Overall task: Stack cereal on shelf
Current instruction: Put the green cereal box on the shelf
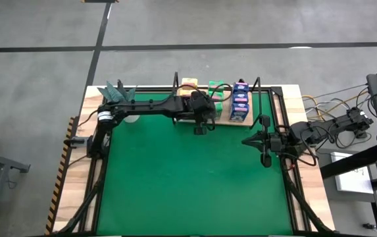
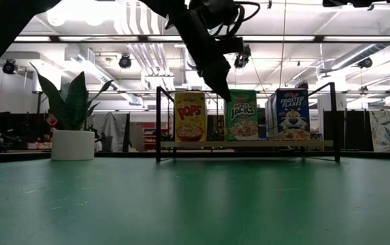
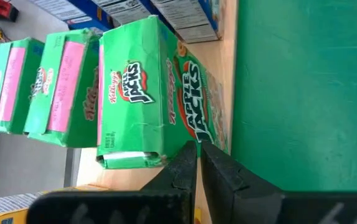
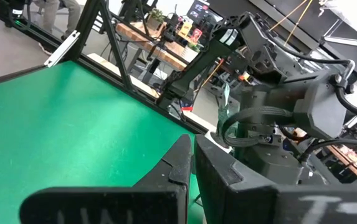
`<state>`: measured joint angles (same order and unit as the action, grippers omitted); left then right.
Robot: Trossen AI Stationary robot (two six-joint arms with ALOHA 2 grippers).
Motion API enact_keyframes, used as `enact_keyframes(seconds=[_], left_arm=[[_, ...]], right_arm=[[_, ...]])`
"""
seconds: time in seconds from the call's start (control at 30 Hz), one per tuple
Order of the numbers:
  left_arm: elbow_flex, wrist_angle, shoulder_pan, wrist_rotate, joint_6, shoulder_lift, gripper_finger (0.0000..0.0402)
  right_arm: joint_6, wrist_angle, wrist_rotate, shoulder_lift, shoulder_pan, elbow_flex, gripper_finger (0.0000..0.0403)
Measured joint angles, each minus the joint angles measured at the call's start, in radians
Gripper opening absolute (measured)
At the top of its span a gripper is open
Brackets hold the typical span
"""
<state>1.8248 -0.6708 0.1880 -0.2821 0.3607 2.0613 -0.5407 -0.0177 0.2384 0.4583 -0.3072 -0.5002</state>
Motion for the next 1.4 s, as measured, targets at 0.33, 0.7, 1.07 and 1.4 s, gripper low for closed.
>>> enact_keyframes(seconds=[0.33,0.7,1.07,1.4], left_arm=[[0.000,-0.008,0.001,0.004,-0.036,0.001,0.0005],[-0.006,-0.082,-0.004,0.003,-0.097,0.001,0.0005],[-0.006,-0.046,0.025,0.000,-0.101,0.020,0.0005],[-0.006,-0.019,0.027,0.000,-0.101,0.027,0.0005]], right_arm=[[-0.002,0.000,0.000,0.000,0.000,0.000,0.0012],[-0.009,0.000,0.000,0.000,0.000,0.000,0.0012],[-0.010,-0.001,-0.001,0.000,0.000,0.000,0.0012],[-0.010,-0.001,0.000,0.000,0.000,0.000,0.0012]])
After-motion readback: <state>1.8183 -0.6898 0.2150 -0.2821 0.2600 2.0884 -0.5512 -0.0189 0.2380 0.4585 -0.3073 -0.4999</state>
